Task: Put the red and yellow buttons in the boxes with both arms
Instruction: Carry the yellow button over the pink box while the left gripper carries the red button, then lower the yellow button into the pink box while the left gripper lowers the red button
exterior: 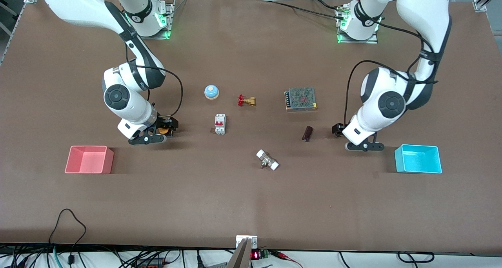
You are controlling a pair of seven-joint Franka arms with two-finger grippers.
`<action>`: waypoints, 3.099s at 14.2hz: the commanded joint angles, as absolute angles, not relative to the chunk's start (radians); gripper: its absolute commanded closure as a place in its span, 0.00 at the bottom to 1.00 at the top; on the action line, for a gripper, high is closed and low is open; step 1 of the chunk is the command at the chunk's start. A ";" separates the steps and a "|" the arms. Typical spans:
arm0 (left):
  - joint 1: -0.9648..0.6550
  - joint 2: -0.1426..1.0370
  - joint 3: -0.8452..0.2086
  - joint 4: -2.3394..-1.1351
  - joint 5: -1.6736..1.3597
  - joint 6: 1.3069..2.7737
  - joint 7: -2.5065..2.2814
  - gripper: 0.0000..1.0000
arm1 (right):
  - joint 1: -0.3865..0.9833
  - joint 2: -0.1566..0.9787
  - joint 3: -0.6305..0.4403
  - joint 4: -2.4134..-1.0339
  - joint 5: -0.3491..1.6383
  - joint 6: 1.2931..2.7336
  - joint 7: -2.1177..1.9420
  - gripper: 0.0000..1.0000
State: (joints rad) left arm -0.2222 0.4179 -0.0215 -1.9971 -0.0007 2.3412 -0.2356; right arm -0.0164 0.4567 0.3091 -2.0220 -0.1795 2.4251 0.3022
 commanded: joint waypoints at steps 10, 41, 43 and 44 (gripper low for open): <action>-0.259 0.472 -0.014 -2.148 -0.008 2.645 -0.292 0.31 | -0.031 0.399 0.313 -1.978 -0.192 2.360 0.295 0.76; 0.204 0.707 0.008 -1.503 0.020 2.129 0.127 0.87 | -0.247 0.601 0.086 -1.657 0.012 2.305 -0.362 0.74; 0.210 0.713 0.003 -1.503 0.018 2.131 0.127 0.87 | -0.250 0.618 0.084 -1.657 0.014 2.324 -0.364 0.73; 0.210 0.715 0.000 -1.505 0.005 2.129 0.129 0.87 | -0.253 0.624 0.086 -1.658 0.015 2.336 -0.365 0.73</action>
State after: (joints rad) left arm 0.2024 0.7028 0.0106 -1.5322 0.0222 2.1383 0.1049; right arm -0.2407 0.6032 0.0800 -1.6799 -0.0033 2.3201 -0.3332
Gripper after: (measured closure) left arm 0.617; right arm 0.590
